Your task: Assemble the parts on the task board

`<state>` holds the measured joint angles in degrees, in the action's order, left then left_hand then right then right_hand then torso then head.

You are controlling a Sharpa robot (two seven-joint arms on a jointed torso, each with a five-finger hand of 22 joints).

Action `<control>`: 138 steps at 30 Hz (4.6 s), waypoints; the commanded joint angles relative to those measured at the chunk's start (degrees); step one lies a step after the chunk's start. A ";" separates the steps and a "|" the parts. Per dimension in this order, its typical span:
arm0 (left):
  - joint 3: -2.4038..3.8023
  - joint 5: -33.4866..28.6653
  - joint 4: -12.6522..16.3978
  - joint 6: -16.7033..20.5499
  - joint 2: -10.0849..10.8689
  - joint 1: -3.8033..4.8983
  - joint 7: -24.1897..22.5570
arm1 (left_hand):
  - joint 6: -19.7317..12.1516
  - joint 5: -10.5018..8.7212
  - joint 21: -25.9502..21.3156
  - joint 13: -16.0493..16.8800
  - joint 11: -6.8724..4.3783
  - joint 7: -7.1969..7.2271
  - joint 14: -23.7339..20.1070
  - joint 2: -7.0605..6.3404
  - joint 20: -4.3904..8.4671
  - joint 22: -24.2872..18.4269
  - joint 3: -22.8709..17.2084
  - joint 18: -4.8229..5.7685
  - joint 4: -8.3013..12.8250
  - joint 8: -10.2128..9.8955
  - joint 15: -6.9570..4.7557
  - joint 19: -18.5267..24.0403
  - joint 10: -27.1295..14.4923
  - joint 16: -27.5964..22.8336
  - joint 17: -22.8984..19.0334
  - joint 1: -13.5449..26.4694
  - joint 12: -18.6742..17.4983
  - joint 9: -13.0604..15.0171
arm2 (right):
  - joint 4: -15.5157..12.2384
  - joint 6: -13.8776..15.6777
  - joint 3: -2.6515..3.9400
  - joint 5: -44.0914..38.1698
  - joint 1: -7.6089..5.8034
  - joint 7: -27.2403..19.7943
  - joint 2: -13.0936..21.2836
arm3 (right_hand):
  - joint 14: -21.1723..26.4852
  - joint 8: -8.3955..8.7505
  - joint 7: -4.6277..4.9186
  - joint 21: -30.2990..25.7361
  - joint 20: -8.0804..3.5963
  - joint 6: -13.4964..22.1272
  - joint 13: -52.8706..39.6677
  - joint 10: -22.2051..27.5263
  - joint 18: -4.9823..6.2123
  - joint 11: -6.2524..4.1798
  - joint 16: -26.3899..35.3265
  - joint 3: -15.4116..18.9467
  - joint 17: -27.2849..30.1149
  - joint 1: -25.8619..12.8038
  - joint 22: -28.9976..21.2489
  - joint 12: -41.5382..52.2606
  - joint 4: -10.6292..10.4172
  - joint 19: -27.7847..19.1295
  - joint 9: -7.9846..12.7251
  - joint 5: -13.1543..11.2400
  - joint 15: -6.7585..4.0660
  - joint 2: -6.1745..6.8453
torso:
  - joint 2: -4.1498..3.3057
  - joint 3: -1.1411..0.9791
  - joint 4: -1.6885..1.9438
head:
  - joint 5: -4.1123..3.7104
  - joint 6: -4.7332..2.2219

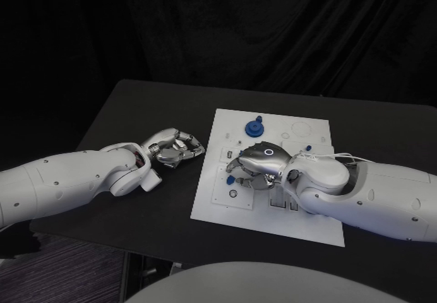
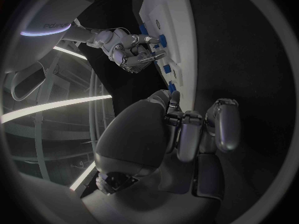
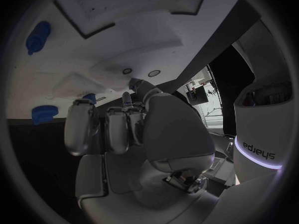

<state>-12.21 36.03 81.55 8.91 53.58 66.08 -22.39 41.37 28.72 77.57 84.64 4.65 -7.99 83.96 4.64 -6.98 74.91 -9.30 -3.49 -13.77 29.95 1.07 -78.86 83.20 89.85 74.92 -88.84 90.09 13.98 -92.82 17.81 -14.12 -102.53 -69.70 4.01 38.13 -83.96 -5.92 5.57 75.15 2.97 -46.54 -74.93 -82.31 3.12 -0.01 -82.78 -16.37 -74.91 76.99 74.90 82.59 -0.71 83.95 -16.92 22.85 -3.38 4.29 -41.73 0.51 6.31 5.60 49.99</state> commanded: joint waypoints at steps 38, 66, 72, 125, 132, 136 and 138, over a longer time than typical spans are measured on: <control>0.04 -2.93 -0.49 -0.94 -0.90 -0.33 -0.50 | -0.08 0.25 -0.12 5.36 -0.83 -0.35 6.04 0.56 -0.35 10.50 -0.57 0.02 -0.05 -0.32 0.01 0.14 6.80 0.15 15.08 0.01 -0.09 -0.10 | 1.73 -0.25 0.02 0.78 0.12 -0.57 -1.05 | -3.08 -8.02 -0.89 -0.01 -0.21 -12.54 -7.73 -1.00 0.18 0.28 0.08 -0.76 -3.90 0.41 10.73 0.94 1.89 0.21 -5.57 -4.90 -0.11 -1.36 | 0.05 0.04 0.04 | 0.06 0.01; 0.06 -5.39 1.47 -7.23 -3.68 -0.35 -3.77 | -1.65 -19.56 -0.80 5.36 -0.10 -1.28 6.04 0.74 -1.09 10.32 6.85 -0.09 -2.94 -6.32 0.72 0.59 6.80 0.15 15.08 10.54 -0.09 -3.43 | -2.26 10.54 0.10 7.97 -3.22 -0.42 4.65 | -3.52 -8.83 -1.07 1.79 -0.31 -11.85 -9.30 -2.59 -0.19 0.09 -0.70 -0.18 -4.99 0.58 11.25 2.44 1.85 0.98 -7.39 -5.18 -0.28 -2.11 | 0.03 0.09 -0.07 | 0.01 0.01; 0.07 -5.42 1.52 -7.98 -4.60 -0.35 -3.59 | -1.74 -20.11 -0.86 5.36 -0.01 -1.35 6.04 0.78 -1.14 10.31 8.35 -0.11 -2.86 -7.08 0.78 0.59 6.80 0.15 15.08 11.05 -0.09 -3.81 | -1.91 10.29 0.10 7.99 -3.28 -0.36 4.21 | -3.56 -8.85 -1.09 1.89 -0.32 -11.87 -9.39 -2.68 -0.21 0.07 -0.75 -0.14 -5.05 0.57 11.28 2.53 1.84 1.03 -7.45 -5.15 -0.29 -2.14 | 0.05 0.08 -0.02 | -0.06 0.01; 0.07 -5.43 -0.18 -10.15 -8.41 -0.35 -2.23 | 4.87 -1.98 -1.05 5.36 -1.82 0.98 6.04 3.28 0.25 10.29 9.34 -0.16 1.62 -1.33 -0.74 0.72 6.80 0.15 15.08 -0.62 -0.09 0.14 | -0.83 6.54 0.09 9.21 -3.30 -0.70 1.76 | -3.61 -8.75 -1.10 1.75 -0.36 -11.66 -9.38 -2.69 -0.17 0.04 -0.78 -0.05 -5.07 0.62 11.23 2.53 1.83 1.00 -7.61 -5.20 -0.33 -2.23 | 0.06 0.06 0.05 | 0.32 0.01; 0.07 -5.43 -0.34 -10.47 -8.62 -0.35 -2.53 | 3.64 1.61 -1.30 5.36 -1.58 0.61 6.04 3.23 0.21 10.20 6.51 -0.21 1.41 -1.14 -0.59 1.05 6.80 0.15 15.08 -1.32 -0.09 0.88 | -0.99 5.42 0.09 9.21 -3.29 -1.21 1.59 | -3.58 -8.58 -1.01 1.66 -0.37 -11.35 -9.26 -2.57 -0.15 0.09 -0.69 -0.05 -4.92 0.69 11.20 2.43 1.84 0.97 -7.63 -5.21 -0.31 -2.27 | 0.06 0.05 0.04 | 0.58 0.01; 0.07 -5.43 -0.43 -10.70 -8.76 -0.35 -2.46 | 3.34 2.57 -1.36 5.36 -1.47 0.45 6.04 2.92 0.13 10.17 5.05 -0.23 1.20 -1.24 -0.48 1.19 6.80 0.15 15.08 -1.46 -0.09 1.06 | -0.99 5.31 0.08 9.21 -3.29 -1.68 1.37 | -3.56 -8.27 -0.85 1.48 -0.34 -10.86 -9.13 -2.43 -0.11 0.21 -0.63 -0.02 -4.83 0.68 11.14 2.31 1.79 0.91 -7.61 -5.24 -0.23 -2.31 | 0.06 0.05 0.05 | 0.65 0.01; 0.07 -5.43 -0.48 -10.86 -8.81 -0.35 -2.34 | 3.23 2.85 -1.41 5.36 -1.41 0.39 6.04 2.84 0.10 10.15 4.54 -0.24 1.00 -1.33 -0.45 1.27 6.80 0.15 15.08 -1.39 -0.09 1.09 | -1.00 5.44 0.08 9.21 -3.28 -1.94 1.30 | -3.53 -8.22 -0.82 1.40 -0.33 -10.79 -9.11 -2.40 -0.10 0.24 -0.56 0.00 -4.73 0.67 11.12 2.29 1.78 0.88 -7.61 -5.26 -0.21 -2.30 | 0.05 0.05 0.05 | 0.70 0.01</control>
<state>-12.36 31.27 80.84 -1.15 45.06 65.64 -22.91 45.02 31.46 76.53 86.30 4.63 -7.59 84.03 6.67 -6.95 74.90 -4.60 -3.50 -12.80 28.71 0.31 -77.82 82.36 89.85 74.91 -89.11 90.25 12.85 -93.59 24.57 -13.93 -93.19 -73.05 2.88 39.65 -83.95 -14.47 5.21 76.77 2.97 -57.16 -74.92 -83.73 3.12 0.00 -83.45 -16.43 -74.91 77.75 74.93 84.82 1.28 83.95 -20.34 17.52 -3.38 2.47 -41.68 0.55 6.37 6.25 49.99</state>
